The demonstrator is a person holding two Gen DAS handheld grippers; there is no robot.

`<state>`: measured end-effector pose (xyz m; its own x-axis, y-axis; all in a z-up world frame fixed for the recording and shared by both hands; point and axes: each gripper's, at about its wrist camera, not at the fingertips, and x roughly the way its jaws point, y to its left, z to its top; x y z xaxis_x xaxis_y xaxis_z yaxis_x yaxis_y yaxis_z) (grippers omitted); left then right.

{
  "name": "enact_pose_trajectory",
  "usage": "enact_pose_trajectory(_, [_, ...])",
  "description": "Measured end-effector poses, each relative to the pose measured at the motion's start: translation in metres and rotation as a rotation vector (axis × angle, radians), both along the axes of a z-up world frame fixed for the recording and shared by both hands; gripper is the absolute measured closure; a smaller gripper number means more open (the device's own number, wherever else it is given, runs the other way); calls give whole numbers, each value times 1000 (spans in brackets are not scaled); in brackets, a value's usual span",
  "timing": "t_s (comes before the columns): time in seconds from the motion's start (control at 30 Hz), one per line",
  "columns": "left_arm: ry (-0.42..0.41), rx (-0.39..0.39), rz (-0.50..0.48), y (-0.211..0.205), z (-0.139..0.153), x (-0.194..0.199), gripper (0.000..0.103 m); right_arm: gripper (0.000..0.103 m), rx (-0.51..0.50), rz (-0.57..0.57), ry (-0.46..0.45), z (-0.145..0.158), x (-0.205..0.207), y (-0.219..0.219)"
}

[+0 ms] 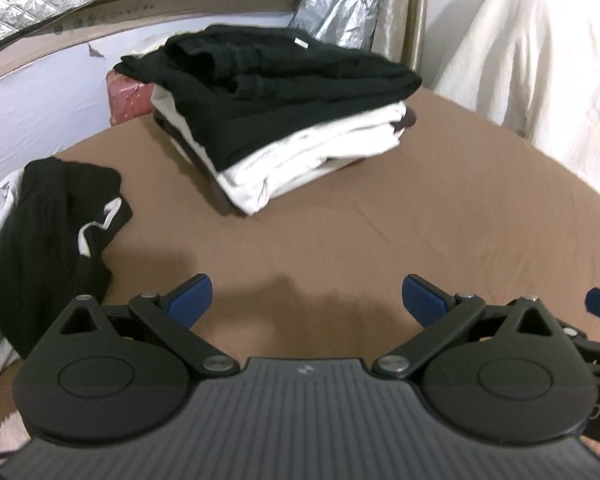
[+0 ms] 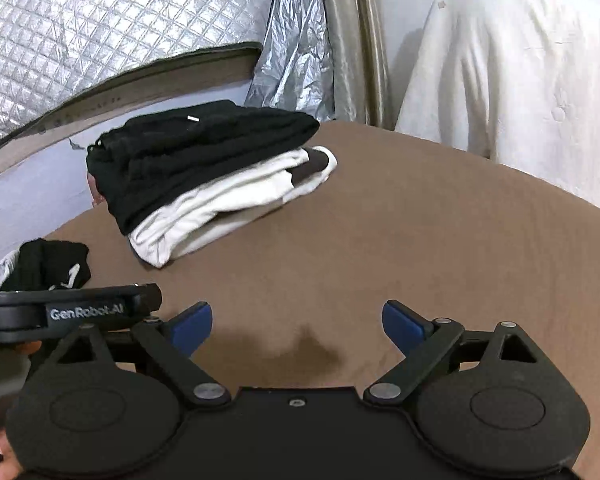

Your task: Fold clothes

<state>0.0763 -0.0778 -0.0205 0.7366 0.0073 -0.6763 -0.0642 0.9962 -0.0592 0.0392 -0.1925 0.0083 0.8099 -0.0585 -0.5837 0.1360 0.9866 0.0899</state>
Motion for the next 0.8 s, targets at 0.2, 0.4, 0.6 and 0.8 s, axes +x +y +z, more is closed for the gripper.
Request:
enact_pose_trajectory(0.2, [14,-5,9,1,-5,2,0,8,-9,-4,26,-8,-4,0])
enact_pose_trajectory(0.4, [6,-2,26,6,-8,5,0,8,-15,-1,40,-12,-4,2])
enact_pose_trajectory(0.6, [-8,12,42,4,-9,5,0,8,-28,-7,47,-17,-3,1])
enact_pose_trajectory(0.8, [-28,33,62,3,-10,6,0,8,-38,-26,55,-21,-8,-6])
